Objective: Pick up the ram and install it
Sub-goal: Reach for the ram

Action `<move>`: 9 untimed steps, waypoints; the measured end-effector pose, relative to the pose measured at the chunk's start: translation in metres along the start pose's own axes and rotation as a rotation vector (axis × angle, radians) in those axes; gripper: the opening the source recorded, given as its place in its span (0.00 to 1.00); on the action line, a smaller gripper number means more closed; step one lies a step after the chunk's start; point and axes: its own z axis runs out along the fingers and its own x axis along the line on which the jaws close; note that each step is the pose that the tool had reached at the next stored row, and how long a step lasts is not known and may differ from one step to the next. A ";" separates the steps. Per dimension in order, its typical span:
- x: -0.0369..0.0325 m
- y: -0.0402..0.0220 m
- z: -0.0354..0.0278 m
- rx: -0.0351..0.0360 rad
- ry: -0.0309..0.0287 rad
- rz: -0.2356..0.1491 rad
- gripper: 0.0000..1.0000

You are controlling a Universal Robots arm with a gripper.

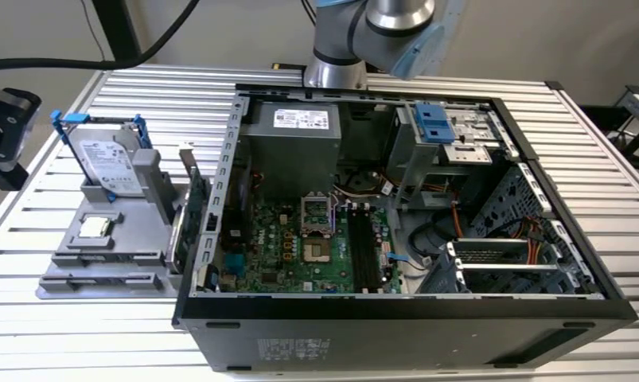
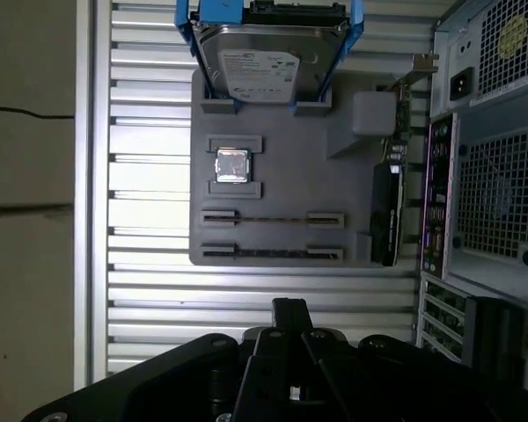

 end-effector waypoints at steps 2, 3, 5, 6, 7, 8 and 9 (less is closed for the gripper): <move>0.0000 0.0000 0.0000 0.0000 -0.0015 0.000 0.00; 0.0000 0.0000 0.0000 0.0000 -0.0023 0.000 0.00; 0.0000 0.0000 0.0000 0.0001 -0.0039 0.000 0.00; 0.0000 0.0000 0.0000 0.0001 -0.0047 0.000 0.00; 0.0000 0.0000 0.0000 0.0001 -0.0054 0.000 0.00; 0.0000 0.0000 0.0000 0.0001 -0.0070 0.000 0.00; 0.0000 0.0000 0.0000 0.0001 -0.0075 0.000 0.00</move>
